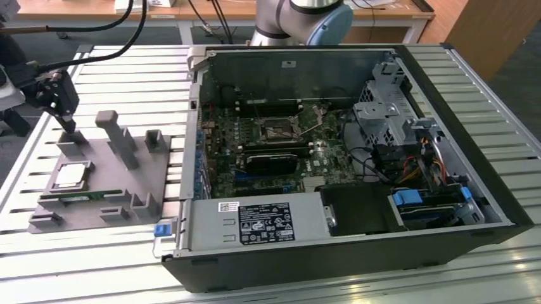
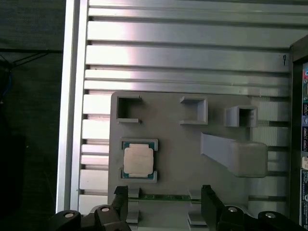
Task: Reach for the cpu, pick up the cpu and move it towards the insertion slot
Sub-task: 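Pick up the cpu and move it towards the insertion slot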
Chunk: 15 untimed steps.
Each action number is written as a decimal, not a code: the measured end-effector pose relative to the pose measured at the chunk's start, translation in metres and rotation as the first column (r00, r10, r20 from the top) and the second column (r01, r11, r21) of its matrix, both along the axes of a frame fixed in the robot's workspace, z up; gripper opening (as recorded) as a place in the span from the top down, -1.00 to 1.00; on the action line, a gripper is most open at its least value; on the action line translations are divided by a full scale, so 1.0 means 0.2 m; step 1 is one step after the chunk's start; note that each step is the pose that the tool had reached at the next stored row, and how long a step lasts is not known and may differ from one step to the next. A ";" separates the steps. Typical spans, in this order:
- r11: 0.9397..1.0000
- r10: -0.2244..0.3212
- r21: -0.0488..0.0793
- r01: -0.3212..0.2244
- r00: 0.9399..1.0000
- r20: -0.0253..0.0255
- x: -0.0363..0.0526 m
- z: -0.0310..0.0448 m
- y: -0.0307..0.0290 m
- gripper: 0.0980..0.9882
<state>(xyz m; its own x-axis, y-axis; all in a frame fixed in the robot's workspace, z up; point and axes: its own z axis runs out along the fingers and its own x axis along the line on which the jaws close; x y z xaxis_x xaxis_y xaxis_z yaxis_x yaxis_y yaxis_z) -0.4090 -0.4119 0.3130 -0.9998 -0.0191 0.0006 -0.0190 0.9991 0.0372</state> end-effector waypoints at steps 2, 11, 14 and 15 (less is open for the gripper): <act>1.000 0.000 0.000 0.000 1.000 0.000 0.000 -0.011 -0.001 -0.37; 1.000 0.000 0.000 0.000 1.000 0.000 -0.001 -0.051 -0.006 -0.37; 1.000 0.000 0.000 0.000 1.000 0.000 -0.002 -0.064 -0.007 -0.37; 1.000 0.000 0.000 0.000 1.000 0.000 -0.002 -0.068 -0.008 -0.37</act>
